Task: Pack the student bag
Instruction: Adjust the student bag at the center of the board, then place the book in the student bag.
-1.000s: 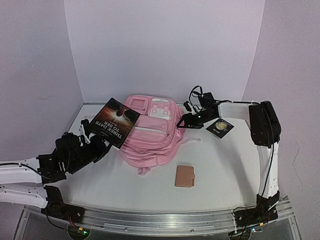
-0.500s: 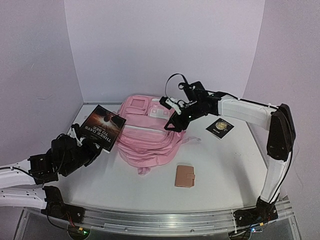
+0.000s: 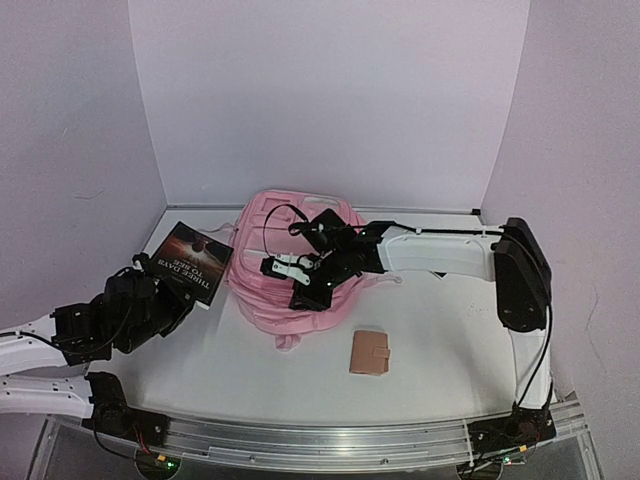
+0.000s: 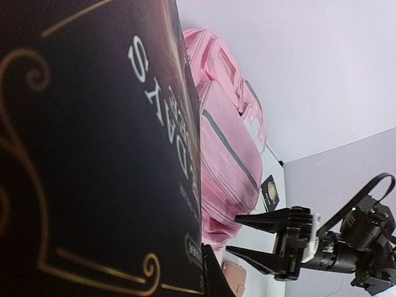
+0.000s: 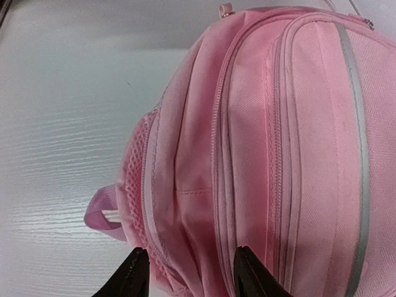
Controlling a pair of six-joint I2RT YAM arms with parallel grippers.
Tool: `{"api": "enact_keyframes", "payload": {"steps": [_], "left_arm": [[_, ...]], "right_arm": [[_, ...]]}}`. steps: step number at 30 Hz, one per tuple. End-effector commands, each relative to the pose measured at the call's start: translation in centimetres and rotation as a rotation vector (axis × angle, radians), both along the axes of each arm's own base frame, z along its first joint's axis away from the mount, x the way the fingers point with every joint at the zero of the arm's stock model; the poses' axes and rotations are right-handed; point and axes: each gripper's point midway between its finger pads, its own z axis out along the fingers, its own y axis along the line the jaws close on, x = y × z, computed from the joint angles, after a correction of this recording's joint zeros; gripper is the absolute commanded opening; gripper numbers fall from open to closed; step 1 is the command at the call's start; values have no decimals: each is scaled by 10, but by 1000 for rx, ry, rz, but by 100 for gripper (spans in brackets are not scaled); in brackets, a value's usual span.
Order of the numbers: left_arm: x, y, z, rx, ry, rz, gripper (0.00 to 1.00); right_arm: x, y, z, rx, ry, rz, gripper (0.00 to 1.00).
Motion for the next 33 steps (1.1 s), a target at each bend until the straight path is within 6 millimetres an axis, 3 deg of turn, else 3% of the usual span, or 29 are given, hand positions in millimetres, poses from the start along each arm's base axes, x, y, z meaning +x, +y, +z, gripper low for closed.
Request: {"api": "enact_keyframes", "payload": {"steps": [1,4,11,13,18,20,22,27,33], "left_arm": [[5,0,41,-89,-83,24,0],[5,-5,41,-91,-84,6,0],[5,-11,36,-91,-76,-14,0],[5,-10,36,-90,-77,-13,0],[5,-11,38,-90,-81,-19,0],[4,-12,39,-94,-81,-30,0],[3,-17,41,-95,-91,-59,0],[-8,-44,65,-112,-201,-244,0],[-26,-73,89,-130,-294,-449,0]], "right_arm": [[27,18,-7,-12,-122,-36,44],[43,19,-11,-13,-173,-93,38],[65,16,6,21,-271,-198,34],[71,13,8,10,-306,-215,36],[68,8,-8,-50,-332,-173,46],[64,5,-13,-79,-346,-149,43],[62,4,-10,-84,-355,-144,30],[66,9,36,-5,-382,-181,1],[82,15,102,132,-419,-239,0]]}}
